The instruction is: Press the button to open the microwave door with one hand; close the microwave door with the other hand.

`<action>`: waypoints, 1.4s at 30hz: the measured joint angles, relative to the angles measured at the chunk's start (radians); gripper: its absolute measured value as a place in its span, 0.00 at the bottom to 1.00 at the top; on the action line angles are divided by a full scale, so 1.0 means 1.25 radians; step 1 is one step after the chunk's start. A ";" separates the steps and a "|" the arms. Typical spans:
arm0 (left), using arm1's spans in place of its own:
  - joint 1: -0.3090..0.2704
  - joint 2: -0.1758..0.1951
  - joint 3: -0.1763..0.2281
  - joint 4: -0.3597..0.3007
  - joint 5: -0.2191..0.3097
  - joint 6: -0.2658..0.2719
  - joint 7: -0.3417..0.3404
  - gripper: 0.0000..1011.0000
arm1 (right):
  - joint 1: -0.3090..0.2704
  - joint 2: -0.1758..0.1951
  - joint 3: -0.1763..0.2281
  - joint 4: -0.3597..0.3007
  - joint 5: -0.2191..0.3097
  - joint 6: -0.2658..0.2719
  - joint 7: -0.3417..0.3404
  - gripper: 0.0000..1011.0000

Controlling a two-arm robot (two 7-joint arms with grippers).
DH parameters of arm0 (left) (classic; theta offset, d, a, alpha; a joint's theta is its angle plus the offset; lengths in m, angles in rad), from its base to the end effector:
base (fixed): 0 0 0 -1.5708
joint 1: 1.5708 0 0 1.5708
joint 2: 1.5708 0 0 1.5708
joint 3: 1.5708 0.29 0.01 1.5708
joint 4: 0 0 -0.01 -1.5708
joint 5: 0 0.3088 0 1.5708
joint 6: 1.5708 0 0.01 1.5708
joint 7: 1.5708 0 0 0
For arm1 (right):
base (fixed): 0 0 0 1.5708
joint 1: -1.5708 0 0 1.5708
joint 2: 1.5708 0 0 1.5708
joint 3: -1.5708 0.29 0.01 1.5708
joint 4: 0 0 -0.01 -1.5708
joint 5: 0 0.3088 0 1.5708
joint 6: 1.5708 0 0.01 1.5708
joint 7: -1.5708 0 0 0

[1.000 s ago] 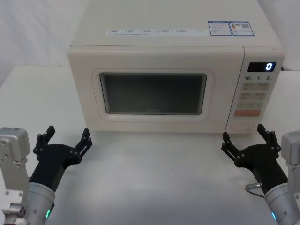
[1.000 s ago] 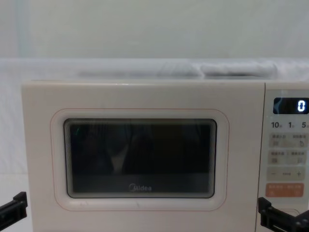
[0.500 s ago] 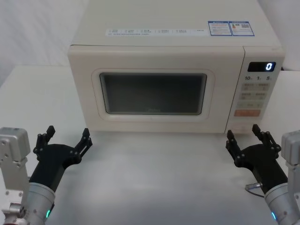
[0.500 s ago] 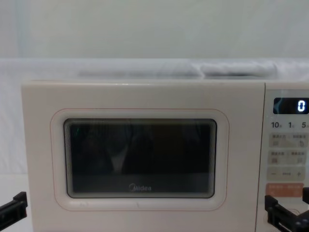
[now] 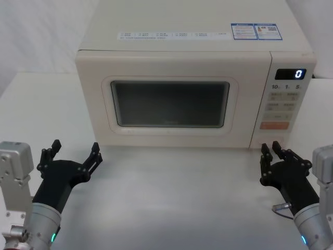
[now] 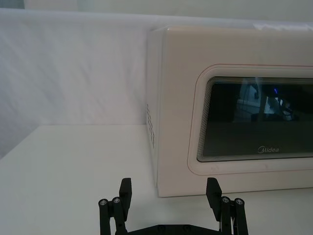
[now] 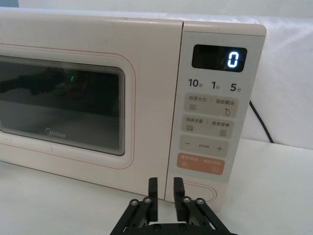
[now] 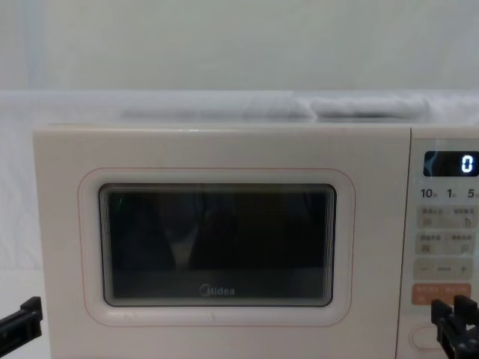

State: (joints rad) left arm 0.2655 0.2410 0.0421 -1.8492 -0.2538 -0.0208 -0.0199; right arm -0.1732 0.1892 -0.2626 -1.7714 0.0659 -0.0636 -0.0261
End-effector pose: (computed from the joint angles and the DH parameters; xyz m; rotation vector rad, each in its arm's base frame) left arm 0.2529 0.0376 -0.2853 -0.0380 0.0140 1.4460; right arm 0.2658 0.0383 -0.2975 -0.0031 -0.0888 -1.3019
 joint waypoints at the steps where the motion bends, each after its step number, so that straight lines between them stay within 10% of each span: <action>1: 0.000 0.000 0.000 0.000 0.000 0.000 0.000 0.99 | 0.000 0.000 0.000 0.000 0.000 0.000 0.000 0.22; 9: 0.000 0.000 0.000 0.000 0.000 0.000 0.000 0.99 | 0.000 0.000 0.000 0.000 0.000 0.000 0.000 0.00; 24: 0.000 0.000 0.000 0.000 0.000 0.000 0.000 0.99 | 0.002 -0.001 0.000 -0.001 -0.001 0.003 0.003 0.00; 42: 0.000 0.000 0.000 0.000 0.000 0.000 0.000 0.99 | 0.047 -0.029 0.051 -0.001 0.033 0.121 0.086 0.00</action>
State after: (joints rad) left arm 0.2655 0.2409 0.0421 -1.8492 -0.2538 -0.0207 -0.0199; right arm -0.1148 0.1533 -0.1988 -1.7732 0.1072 0.0878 0.0809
